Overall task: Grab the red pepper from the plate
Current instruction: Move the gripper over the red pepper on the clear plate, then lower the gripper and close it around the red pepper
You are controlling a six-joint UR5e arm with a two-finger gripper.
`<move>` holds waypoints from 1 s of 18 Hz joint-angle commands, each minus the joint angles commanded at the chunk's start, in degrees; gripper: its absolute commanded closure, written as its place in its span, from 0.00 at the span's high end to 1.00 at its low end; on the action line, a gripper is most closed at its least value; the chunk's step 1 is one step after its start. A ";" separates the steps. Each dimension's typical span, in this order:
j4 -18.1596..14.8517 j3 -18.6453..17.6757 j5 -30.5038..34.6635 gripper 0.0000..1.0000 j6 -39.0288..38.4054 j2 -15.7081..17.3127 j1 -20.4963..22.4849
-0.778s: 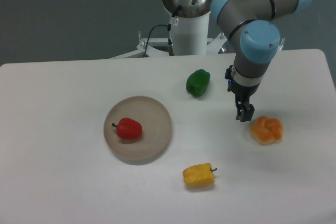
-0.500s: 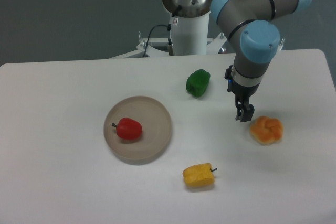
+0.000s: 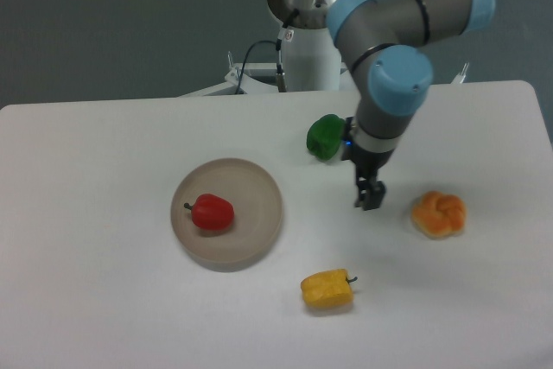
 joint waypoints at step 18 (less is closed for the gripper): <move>12.40 -3.34 0.26 1.00 2.36 -8.00 -14.26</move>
